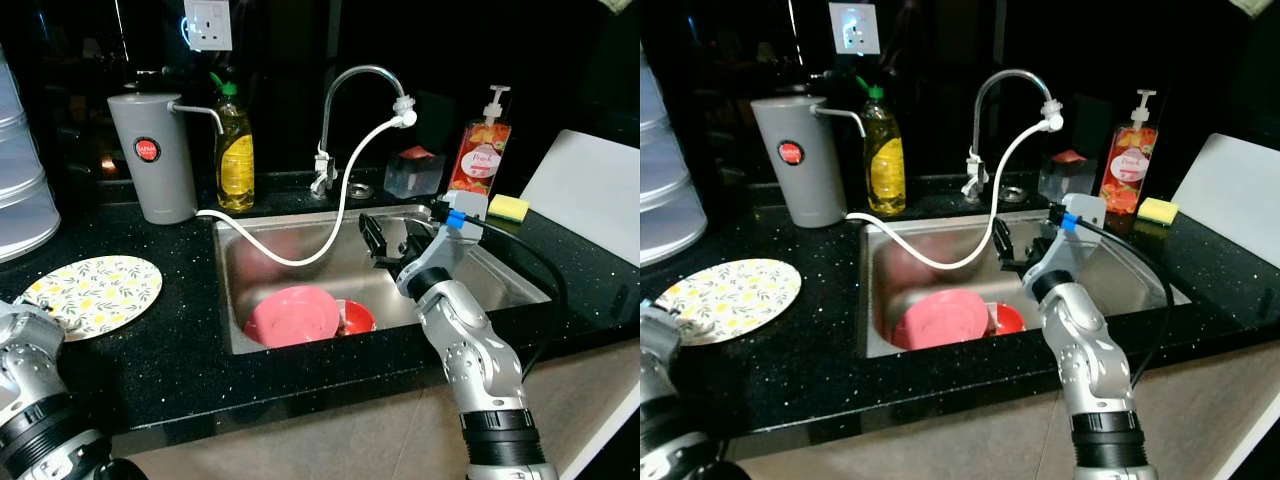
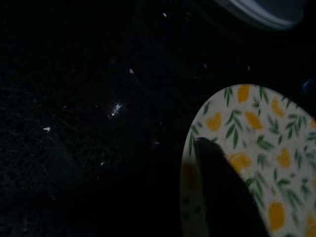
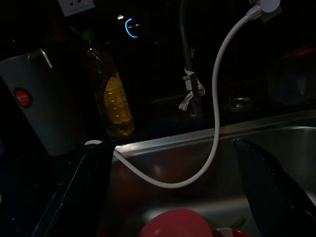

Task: Kitchen organization

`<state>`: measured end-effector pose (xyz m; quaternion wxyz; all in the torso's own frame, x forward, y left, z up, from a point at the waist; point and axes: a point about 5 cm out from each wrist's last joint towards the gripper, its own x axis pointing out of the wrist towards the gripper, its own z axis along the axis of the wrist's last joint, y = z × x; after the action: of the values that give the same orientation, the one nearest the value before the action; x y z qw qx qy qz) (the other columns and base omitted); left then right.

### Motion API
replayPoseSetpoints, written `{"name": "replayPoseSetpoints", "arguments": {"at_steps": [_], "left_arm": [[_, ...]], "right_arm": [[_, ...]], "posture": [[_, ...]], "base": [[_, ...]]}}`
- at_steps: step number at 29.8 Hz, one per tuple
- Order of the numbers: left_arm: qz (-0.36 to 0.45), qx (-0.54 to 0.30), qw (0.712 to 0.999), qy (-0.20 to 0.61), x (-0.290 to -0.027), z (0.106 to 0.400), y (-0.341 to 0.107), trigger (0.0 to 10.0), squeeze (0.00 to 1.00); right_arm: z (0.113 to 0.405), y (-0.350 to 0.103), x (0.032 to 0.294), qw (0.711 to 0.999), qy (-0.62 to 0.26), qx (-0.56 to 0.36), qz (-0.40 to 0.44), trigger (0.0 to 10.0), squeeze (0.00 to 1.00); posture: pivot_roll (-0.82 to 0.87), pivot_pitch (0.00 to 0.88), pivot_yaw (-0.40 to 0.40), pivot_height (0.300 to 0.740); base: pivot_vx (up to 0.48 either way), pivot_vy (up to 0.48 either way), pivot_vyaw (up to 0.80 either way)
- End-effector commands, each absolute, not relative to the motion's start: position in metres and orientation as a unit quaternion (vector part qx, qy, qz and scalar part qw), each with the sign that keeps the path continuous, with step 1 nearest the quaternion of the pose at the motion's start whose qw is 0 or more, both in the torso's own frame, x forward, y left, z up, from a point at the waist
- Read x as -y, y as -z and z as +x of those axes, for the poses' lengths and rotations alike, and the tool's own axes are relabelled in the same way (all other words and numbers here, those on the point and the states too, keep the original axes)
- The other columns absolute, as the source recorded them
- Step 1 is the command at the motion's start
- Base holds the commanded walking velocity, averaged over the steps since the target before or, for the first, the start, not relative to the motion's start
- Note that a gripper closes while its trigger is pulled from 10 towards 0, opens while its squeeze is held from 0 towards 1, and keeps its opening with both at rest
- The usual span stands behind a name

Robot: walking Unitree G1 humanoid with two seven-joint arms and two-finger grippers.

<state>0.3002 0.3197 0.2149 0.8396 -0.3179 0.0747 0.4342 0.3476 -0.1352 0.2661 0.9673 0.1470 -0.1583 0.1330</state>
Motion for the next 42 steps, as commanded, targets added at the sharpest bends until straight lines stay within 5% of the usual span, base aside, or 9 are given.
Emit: {"name": "replayPoseSetpoints", "arguments": {"at_steps": [1, 18, 19, 21, 22, 28, 30, 31, 42], "left_arm": [[-0.309, -0.140, 0.838, -0.428, -0.313, 0.301, -0.191, 2.2, 0.00], [-0.285, -0.078, 0.865, -0.406, -0.314, 0.306, -0.208, 0.0, 0.00], [-0.281, -0.058, 0.871, -0.398, -0.313, 0.307, -0.215, 4.1, 0.00], [-0.280, -0.046, 0.875, -0.392, -0.312, 0.308, -0.219, 4.1, 0.00], [-0.287, -0.029, 0.878, -0.382, -0.312, 0.309, -0.224, 10.0, 0.00], [-0.317, -0.005, 0.871, -0.375, -0.312, 0.309, -0.227, 10.0, 0.00], [-0.325, -0.004, 0.866, -0.380, -0.312, 0.308, -0.227, 10.0, 0.07], [-0.333, -0.001, 0.861, -0.384, -0.312, 0.307, -0.226, 10.0, 1.00], [-0.395, 0.008, 0.828, -0.398, -0.310, 0.304, -0.219, 10.0, 0.92]], "right_arm": [[0.348, -0.266, 0.135, 0.968, -0.133, 0.155, 0.147, 10.0, 0.00], [0.347, -0.268, 0.134, 0.967, -0.134, 0.157, 0.148, 10.0, 0.00], [0.347, -0.268, 0.134, 0.967, -0.134, 0.157, 0.148, 10.0, 0.00], [0.347, -0.268, 0.134, 0.967, -0.133, 0.157, 0.148, 10.0, 0.00], [0.347, -0.267, 0.134, 0.967, -0.133, 0.157, 0.148, 10.0, 0.00], [0.347, -0.267, 0.134, 0.967, -0.133, 0.157, 0.148, 10.0, 0.00], [0.347, -0.267, 0.134, 0.967, -0.133, 0.157, 0.149, 10.0, 0.00], [0.347, -0.267, 0.134, 0.967, -0.133, 0.156, 0.149, 10.0, 0.00], [0.348, -0.267, 0.134, 0.967, -0.134, 0.155, 0.149, 10.0, 0.00]], "posture": [[-0.02, 0.032, -0.017, 0.740], [-0.02, 0.031, -0.017, 0.740], [-0.02, 0.031, -0.017, 0.740], [-0.02, 0.031, -0.017, 0.740], [-0.02, 0.031, -0.018, 0.740], [-0.03, 0.032, -0.018, 0.740], [-0.02, 0.032, -0.019, 0.740], [-0.02, 0.032, -0.019, 0.740], [-0.02, 0.032, -0.018, 0.740]], "base": [[0.000, 0.000, 0.00], [0.000, 0.000, 0.00], [0.000, 0.000, 0.00], [0.000, 0.000, 0.00], [0.000, 0.000, 0.00], [0.000, 0.000, 0.00], [0.000, 0.000, 0.00], [0.000, 0.000, 0.00], [0.000, 0.000, 0.00]]}}
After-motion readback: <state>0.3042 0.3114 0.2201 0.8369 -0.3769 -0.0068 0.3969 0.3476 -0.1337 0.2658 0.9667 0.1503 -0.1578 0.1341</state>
